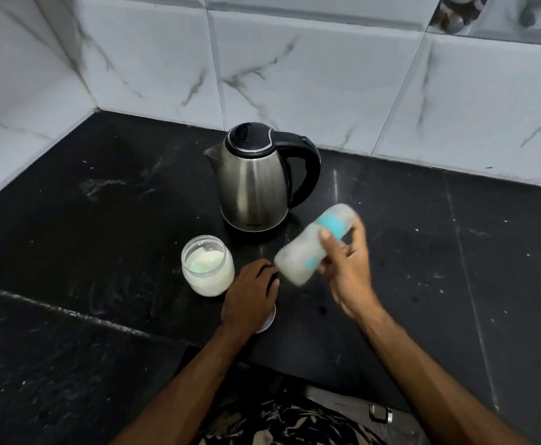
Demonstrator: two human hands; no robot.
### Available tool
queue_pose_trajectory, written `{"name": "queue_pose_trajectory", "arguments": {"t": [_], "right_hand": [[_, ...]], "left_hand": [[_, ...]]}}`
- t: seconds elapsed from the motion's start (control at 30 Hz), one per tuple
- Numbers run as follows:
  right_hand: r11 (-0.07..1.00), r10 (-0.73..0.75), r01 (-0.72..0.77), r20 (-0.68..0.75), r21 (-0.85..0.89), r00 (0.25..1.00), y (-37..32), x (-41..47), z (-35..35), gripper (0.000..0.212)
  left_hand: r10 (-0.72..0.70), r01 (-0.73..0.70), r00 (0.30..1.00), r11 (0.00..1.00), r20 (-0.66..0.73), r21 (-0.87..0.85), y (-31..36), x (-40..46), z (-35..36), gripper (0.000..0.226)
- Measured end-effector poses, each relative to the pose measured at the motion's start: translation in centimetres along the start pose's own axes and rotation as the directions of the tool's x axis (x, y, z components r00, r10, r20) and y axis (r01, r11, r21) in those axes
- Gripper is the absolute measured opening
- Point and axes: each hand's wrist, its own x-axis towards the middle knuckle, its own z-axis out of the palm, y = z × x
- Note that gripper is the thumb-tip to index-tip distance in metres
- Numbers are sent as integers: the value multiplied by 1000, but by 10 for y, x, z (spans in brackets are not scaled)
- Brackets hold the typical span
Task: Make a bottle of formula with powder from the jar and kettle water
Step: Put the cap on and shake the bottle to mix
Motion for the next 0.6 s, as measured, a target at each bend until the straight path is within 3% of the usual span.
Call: {"name": "queue_pose_trajectory", "arguments": {"t": [0.1, 0.13, 0.23, 0.3, 0.43, 0.47, 0.6], "right_hand": [[973, 90, -39, 218, -228, 972, 5, -15, 1, 74], [978, 62, -24, 184, -205, 981, 2, -12, 1, 74], [998, -33, 37, -90, 41, 995, -8, 10, -2, 60], [991, -23, 38, -114, 129, 993, -7, 13, 0, 54], [981, 106, -72, 191, -179, 976, 4, -9, 0, 69], [977, 103, -62, 200, -202, 974, 5, -8, -2, 72], [997, -10, 17, -86, 72, 996, -3, 15, -3, 76]], "left_hand": [[34, -35, 997, 999, 64, 23, -2, -1, 2, 41], [17, -20, 998, 999, 64, 37, -2, 0, 1, 41], [-4, 4, 1000, 998, 13, 58, 0, 1, 1, 29], [13, -14, 1000, 998, 14, 65, 3, 2, 0, 32], [-27, 26, 997, 999, 69, 27, -3, 1, 3, 35], [-25, 22, 996, 999, 84, 45, -5, 1, 4, 35], [-5, 3, 999, 998, 32, 66, 2, 2, 0, 32]]}}
